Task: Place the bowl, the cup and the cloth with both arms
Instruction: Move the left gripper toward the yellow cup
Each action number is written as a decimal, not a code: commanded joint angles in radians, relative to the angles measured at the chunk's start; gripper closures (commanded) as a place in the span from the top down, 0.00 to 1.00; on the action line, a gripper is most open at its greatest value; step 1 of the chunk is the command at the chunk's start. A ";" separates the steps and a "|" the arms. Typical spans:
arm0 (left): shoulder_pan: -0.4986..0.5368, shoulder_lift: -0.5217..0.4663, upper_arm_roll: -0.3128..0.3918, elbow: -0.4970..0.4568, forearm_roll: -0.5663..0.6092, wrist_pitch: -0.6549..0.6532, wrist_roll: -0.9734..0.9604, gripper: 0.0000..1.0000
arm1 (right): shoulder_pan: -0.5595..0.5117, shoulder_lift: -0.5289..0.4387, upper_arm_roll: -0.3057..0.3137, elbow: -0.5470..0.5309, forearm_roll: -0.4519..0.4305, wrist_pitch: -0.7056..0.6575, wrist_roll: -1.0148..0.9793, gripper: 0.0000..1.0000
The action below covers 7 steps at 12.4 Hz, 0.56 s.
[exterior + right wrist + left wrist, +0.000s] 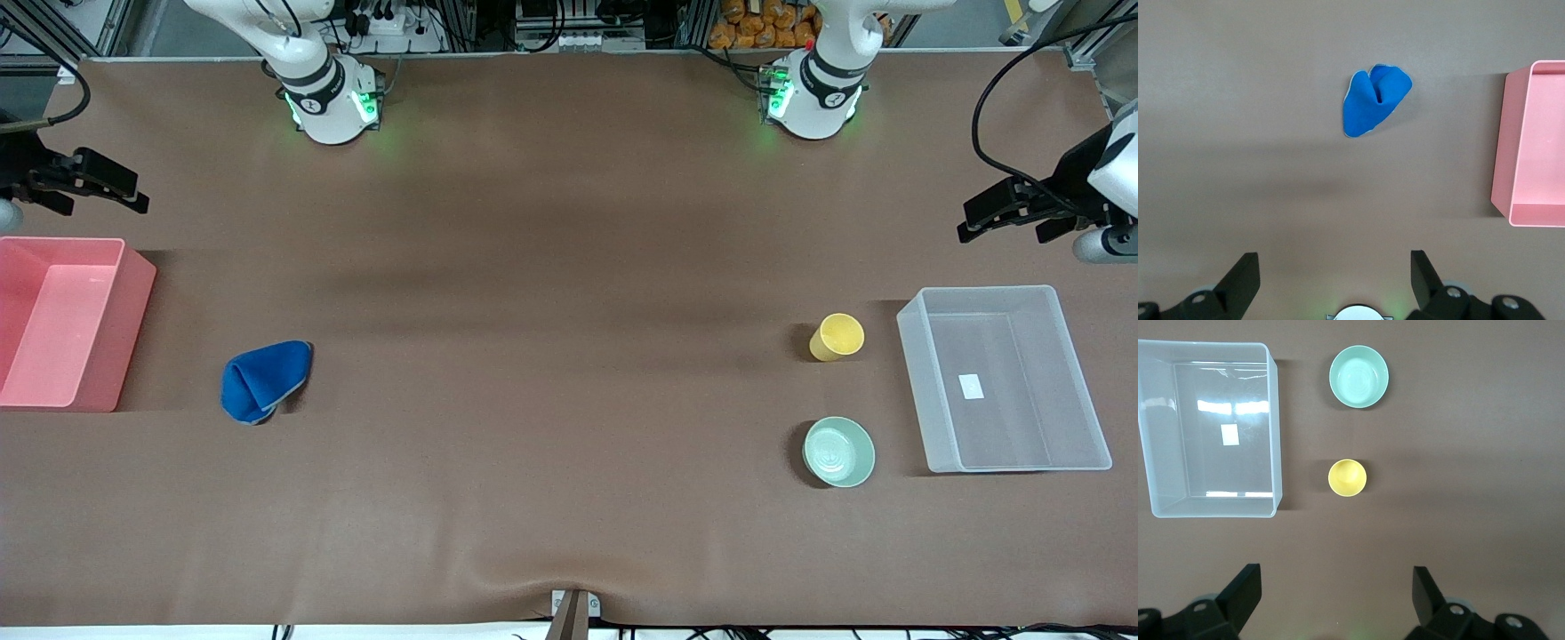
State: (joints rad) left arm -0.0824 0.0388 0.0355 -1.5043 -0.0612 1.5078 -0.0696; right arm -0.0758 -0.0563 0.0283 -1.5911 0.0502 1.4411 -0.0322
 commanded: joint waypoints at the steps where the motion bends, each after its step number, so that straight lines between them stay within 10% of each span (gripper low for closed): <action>1: 0.000 -0.014 0.003 -0.020 0.003 0.014 -0.004 1.00 | -0.004 -0.033 0.004 -0.030 -0.006 0.005 0.014 1.00; 7: -0.007 0.044 -0.003 -0.031 -0.005 0.023 0.001 1.00 | -0.007 -0.033 0.004 -0.030 -0.006 0.004 0.014 1.00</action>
State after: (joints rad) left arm -0.0846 0.0669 0.0333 -1.5291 -0.0612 1.5154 -0.0697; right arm -0.0758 -0.0574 0.0282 -1.5916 0.0502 1.4410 -0.0319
